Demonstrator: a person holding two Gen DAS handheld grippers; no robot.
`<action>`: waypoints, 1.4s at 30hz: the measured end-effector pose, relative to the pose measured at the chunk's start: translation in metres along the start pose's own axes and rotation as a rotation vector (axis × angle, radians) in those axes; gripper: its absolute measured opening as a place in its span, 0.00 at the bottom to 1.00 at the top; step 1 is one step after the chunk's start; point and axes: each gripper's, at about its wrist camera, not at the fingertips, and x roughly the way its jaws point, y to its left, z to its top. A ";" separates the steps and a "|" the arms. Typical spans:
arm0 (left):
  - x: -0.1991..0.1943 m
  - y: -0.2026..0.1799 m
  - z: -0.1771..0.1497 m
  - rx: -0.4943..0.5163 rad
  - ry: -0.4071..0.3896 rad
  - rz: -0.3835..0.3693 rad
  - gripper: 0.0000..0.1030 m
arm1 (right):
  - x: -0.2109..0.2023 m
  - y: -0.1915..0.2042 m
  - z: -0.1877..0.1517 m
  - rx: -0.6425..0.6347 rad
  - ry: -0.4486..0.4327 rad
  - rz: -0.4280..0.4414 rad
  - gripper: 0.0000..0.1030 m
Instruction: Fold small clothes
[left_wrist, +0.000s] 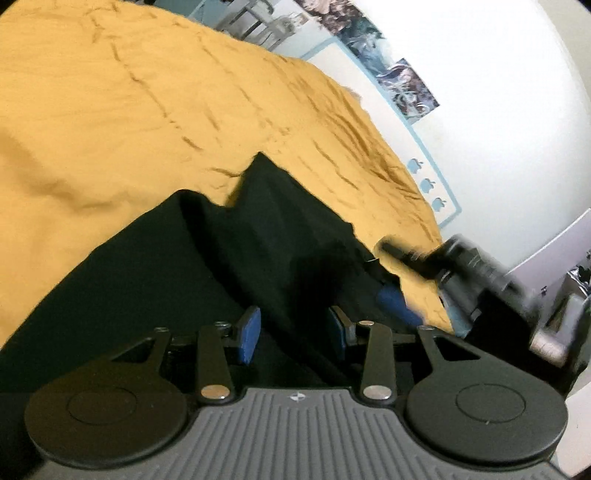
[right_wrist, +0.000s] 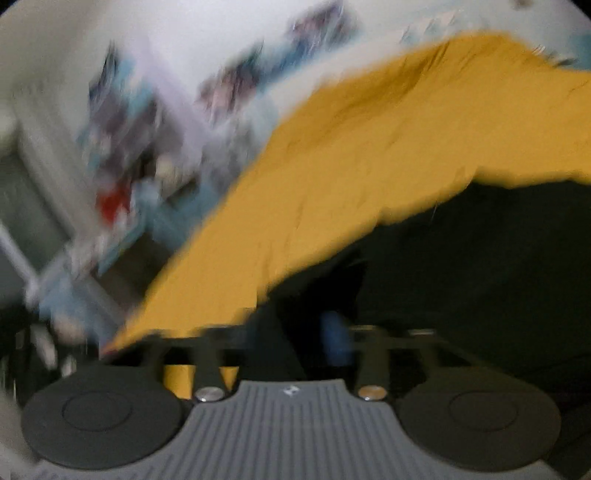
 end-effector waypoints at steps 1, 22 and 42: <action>0.001 0.001 0.001 0.002 0.011 0.001 0.43 | -0.003 -0.005 -0.003 0.015 0.010 -0.011 0.50; 0.072 -0.007 -0.006 -0.091 0.088 0.124 0.43 | -0.157 -0.175 0.006 0.268 -0.141 -0.125 0.66; 0.057 -0.046 0.026 0.041 -0.063 -0.022 0.07 | -0.156 -0.224 -0.014 0.407 -0.173 -0.208 0.66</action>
